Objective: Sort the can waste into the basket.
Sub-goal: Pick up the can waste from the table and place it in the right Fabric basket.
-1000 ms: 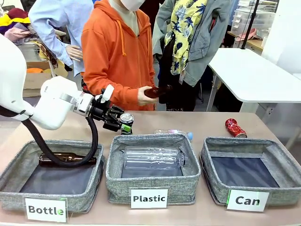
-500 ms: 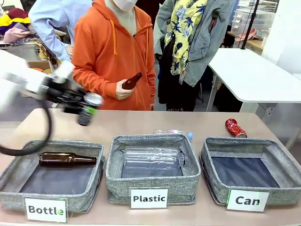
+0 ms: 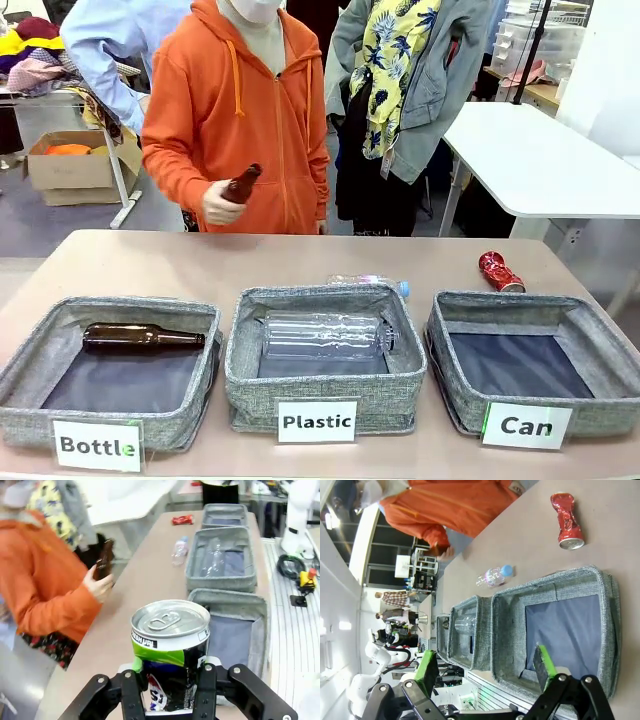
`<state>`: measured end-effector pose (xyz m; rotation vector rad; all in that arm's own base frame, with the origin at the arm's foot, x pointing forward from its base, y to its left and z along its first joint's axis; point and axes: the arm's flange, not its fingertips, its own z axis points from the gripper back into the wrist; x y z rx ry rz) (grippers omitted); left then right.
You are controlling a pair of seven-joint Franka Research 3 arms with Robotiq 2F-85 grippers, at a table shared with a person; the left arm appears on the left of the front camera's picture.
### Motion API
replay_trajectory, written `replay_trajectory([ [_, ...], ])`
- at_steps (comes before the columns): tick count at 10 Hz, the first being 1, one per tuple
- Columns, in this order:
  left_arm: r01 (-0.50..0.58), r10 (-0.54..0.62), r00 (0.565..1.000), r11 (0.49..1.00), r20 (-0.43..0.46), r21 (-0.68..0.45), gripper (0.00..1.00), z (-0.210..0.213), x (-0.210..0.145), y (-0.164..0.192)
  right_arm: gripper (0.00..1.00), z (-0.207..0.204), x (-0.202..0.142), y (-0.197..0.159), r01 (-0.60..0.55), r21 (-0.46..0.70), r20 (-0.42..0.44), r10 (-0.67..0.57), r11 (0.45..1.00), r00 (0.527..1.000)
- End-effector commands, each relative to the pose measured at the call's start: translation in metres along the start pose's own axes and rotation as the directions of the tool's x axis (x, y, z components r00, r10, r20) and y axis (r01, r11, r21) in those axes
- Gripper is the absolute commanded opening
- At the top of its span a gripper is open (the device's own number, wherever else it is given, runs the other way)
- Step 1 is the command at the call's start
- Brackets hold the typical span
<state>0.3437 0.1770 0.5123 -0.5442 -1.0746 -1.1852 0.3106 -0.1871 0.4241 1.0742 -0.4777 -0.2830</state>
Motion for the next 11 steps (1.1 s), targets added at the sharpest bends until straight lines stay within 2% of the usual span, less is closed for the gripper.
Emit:
replay_trajectory([
  [1,-0.022,0.023,0.999,0.999,-0.025,0.037,0.0,-0.033,-0.02,0.012,1.0,-0.001,0.003,-0.001,-0.027,0.03,0.019,0.027,0.999,0.999],
  [2,0.014,-0.014,0.999,1.0,0.03,-0.004,0.0,-0.034,-0.018,0.024,1.0,-0.001,0.003,-0.001,-0.027,0.03,0.019,0.027,0.999,0.999],
  [3,-0.001,0.0,1.0,0.999,-0.011,-0.052,0.0,-0.048,-0.014,0.045,1.0,-0.001,0.003,-0.001,-0.027,0.03,0.019,0.027,0.999,0.999],
  [4,0.02,-0.019,1.0,0.996,0.011,-0.092,0.0,-0.036,-0.008,0.053,1.0,-0.001,0.003,-0.001,-0.027,0.03,0.019,0.027,0.999,0.999],
  [5,0.07,-0.065,0.996,0.994,0.059,-0.089,0.0,-0.001,-0.006,0.044,1.0,-0.001,0.003,-0.001,-0.027,0.03,0.019,0.027,0.999,0.999],
  [6,0.021,-0.023,0.998,0.999,-0.064,-0.027,0.0,0.045,-0.015,0.036,1.0,-0.001,0.003,-0.001,-0.027,0.03,0.019,0.027,0.999,0.999],
  [7,0.009,-0.011,0.998,1.0,-0.057,-0.02,0.0,0.089,-0.028,0.017,1.0,-0.001,0.003,-0.001,-0.027,0.03,0.019,0.027,0.999,0.999],
  [8,-0.004,0.005,1.0,0.997,-0.001,0.075,0.0,0.128,-0.048,-0.02,1.0,-0.001,0.003,-0.001,-0.027,0.03,0.019,0.027,0.999,0.999],
  [9,0.014,-0.024,0.998,0.989,0.065,0.146,0.0,0.148,-0.066,-0.056,1.0,-0.001,0.003,-0.001,-0.027,0.03,0.019,0.027,0.999,0.999],
  [11,0.049,-0.076,0.99,0.975,0.117,0.217,0.0,0.157,-0.084,-0.087,1.0,-0.001,0.003,-0.001,-0.027,0.03,0.019,0.027,0.999,0.999],
])
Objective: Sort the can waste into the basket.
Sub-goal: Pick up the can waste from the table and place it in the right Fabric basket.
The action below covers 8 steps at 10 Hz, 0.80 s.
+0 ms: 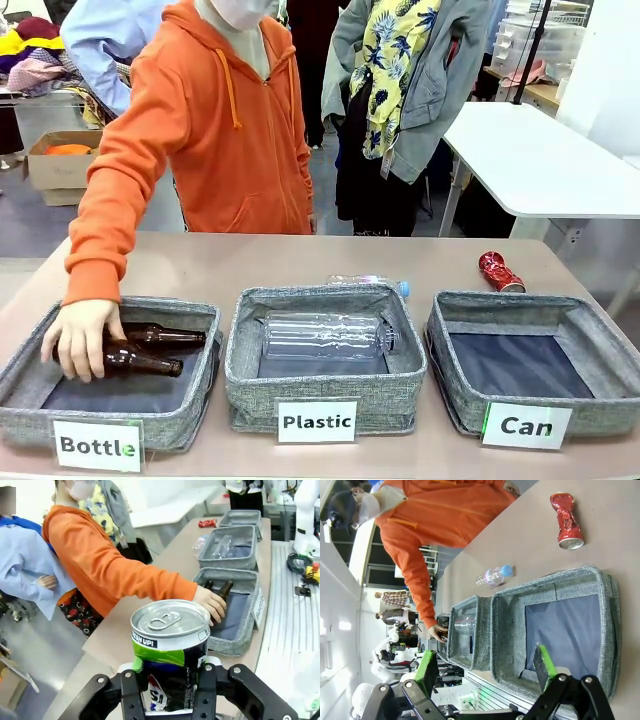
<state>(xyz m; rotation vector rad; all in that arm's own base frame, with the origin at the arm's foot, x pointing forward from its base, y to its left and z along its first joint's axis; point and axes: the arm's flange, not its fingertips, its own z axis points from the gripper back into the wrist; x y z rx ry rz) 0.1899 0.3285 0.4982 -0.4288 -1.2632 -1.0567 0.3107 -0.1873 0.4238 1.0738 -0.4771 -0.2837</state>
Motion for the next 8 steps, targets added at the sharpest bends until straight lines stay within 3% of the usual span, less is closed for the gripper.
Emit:
replay_trajectory([
  [1,0.053,-0.053,0.998,0.998,0.043,0.019,0.0,-0.023,-0.004,-0.002,1.0,-0.001,0.003,-0.001,-0.028,0.031,0.019,0.027,0.999,0.999],
  [3,0.027,-0.028,1.0,0.998,0.013,0.055,0.0,-0.054,0.019,0.023,1.0,-0.001,0.003,-0.001,-0.028,0.031,0.019,0.027,0.999,0.999],
  [4,-0.087,0.087,0.996,0.987,0.005,0.136,0.0,-0.087,0.042,0.043,1.0,-0.001,0.003,-0.001,-0.028,0.031,0.019,0.027,0.999,0.999],
  [5,-0.08,0.079,0.997,0.994,0.015,0.08,0.0,-0.136,0.07,0.051,1.0,-0.001,0.003,-0.001,-0.028,0.031,0.019,0.027,0.999,0.999],
  [7,-0.054,0.051,0.993,0.998,-0.11,-0.023,0.0,-0.266,0.127,0.052,1.0,-0.001,0.003,-0.001,-0.028,0.031,0.019,0.027,0.999,0.999],
  [8,-0.042,0.032,0.992,0.996,-0.123,-0.078,0.0,-0.336,0.146,0.051,1.0,-0.001,0.003,-0.001,-0.028,0.031,0.019,0.027,0.999,0.999],
])
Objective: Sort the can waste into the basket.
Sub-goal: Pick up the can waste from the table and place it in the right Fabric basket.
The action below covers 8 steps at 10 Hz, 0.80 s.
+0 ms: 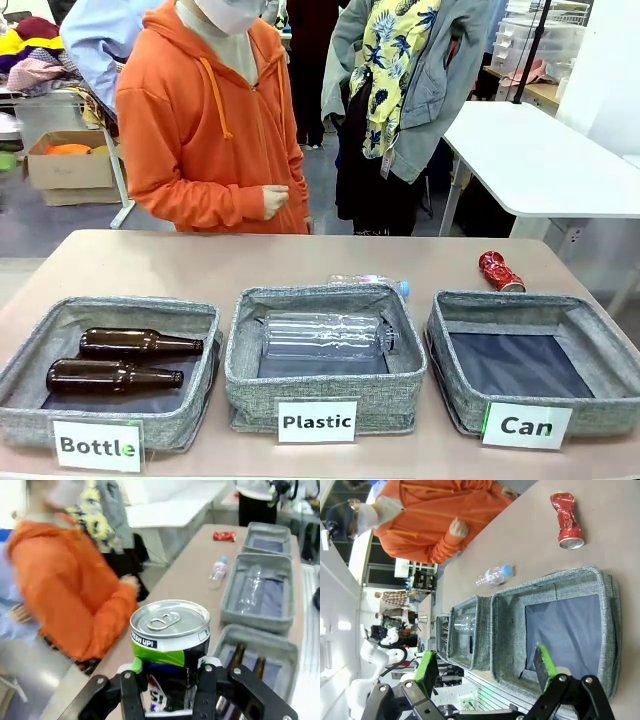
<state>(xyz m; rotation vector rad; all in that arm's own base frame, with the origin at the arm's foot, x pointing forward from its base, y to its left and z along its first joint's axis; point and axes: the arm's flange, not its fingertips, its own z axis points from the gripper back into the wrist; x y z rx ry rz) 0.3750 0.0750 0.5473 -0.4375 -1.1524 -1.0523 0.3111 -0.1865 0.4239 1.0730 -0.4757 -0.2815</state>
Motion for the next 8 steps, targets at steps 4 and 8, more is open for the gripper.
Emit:
replay_trajectory([
  [4,0.082,-0.074,0.997,0.924,0.035,-0.373,0.0,-0.287,0.082,-0.053,1.0,-0.001,0.003,-0.001,-0.027,0.032,0.022,0.026,0.999,0.999],
  [8,0.058,-0.045,0.998,0.769,0.037,-0.636,0.0,-0.463,0.11,-0.139,1.0,-0.001,0.003,-0.001,-0.027,0.032,0.022,0.026,0.999,0.999],
])
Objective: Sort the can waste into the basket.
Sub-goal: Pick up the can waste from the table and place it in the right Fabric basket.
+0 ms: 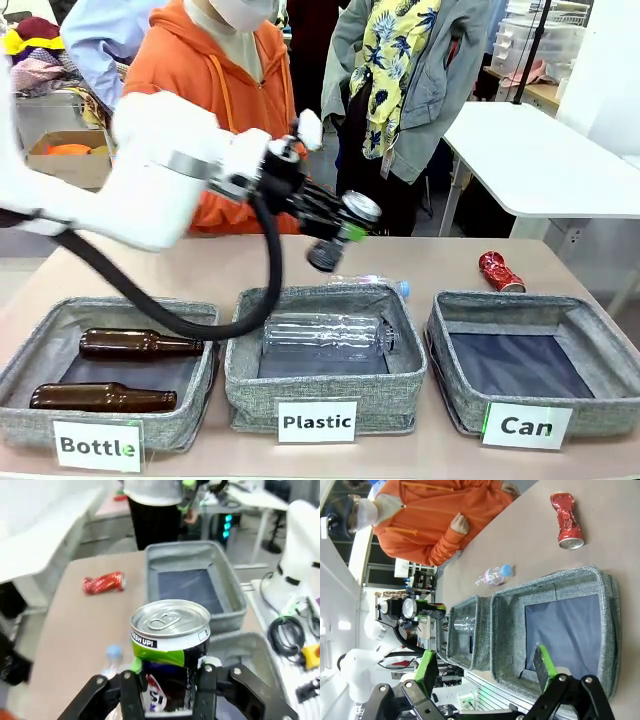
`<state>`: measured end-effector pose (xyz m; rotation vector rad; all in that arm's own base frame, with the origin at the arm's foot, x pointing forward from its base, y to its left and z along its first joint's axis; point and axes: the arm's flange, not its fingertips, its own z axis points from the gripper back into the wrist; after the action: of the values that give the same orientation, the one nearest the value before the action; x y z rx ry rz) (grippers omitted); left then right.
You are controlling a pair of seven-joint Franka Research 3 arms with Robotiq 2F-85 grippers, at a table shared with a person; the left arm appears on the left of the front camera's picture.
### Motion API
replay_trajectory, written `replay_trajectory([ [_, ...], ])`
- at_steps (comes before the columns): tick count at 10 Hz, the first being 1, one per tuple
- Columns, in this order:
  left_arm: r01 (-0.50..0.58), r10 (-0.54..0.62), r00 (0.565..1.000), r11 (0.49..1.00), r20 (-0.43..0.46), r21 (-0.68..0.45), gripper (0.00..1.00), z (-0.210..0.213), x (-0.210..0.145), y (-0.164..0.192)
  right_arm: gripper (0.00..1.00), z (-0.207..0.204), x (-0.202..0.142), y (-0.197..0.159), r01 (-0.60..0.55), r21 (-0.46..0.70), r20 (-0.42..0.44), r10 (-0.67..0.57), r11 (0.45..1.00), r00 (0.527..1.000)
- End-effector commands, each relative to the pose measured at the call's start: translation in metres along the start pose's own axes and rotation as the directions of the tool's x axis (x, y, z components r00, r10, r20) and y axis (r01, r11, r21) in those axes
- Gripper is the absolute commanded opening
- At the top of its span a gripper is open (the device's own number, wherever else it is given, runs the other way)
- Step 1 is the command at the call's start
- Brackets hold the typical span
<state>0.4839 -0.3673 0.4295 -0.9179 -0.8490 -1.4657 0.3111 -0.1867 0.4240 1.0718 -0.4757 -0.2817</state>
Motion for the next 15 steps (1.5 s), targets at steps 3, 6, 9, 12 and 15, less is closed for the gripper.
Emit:
replay_trajectory([
  [3,0.0,0.0,1.0,1.0,0.0,0.0,0.0,0.0,0.0,0.0,1.0,-0.001,0.003,-0.001,-0.027,0.033,0.021,0.026,0.999,0.999],
  [6,0.007,-0.007,1.0,1.0,0.006,-0.02,0.4,-0.018,0.002,0.012,1.0,0.0,0.0,0.0,0.0,0.0,0.001,0.0,1.0,1.0],
  [9,0.162,-0.142,0.98,0.976,0.138,-0.147,0.4,-0.114,0.048,-0.028,1.0,0.038,-0.003,0.029,-0.027,-0.2,-0.167,-0.007,0.979,0.986],
  [12,0.136,-0.144,0.99,0.942,-0.003,-0.307,0.4,-0.199,0.089,-0.037,1.0,0.071,0.0,0.019,0.041,-0.255,-0.086,-0.065,0.966,0.994],
  [15,0.064,-0.099,0.991,0.944,-0.093,-0.324,0.4,-0.24,0.116,0.001,1.0,0.065,0.0,0.021,0.016,-0.256,-0.085,-0.039,0.967,0.996],
])
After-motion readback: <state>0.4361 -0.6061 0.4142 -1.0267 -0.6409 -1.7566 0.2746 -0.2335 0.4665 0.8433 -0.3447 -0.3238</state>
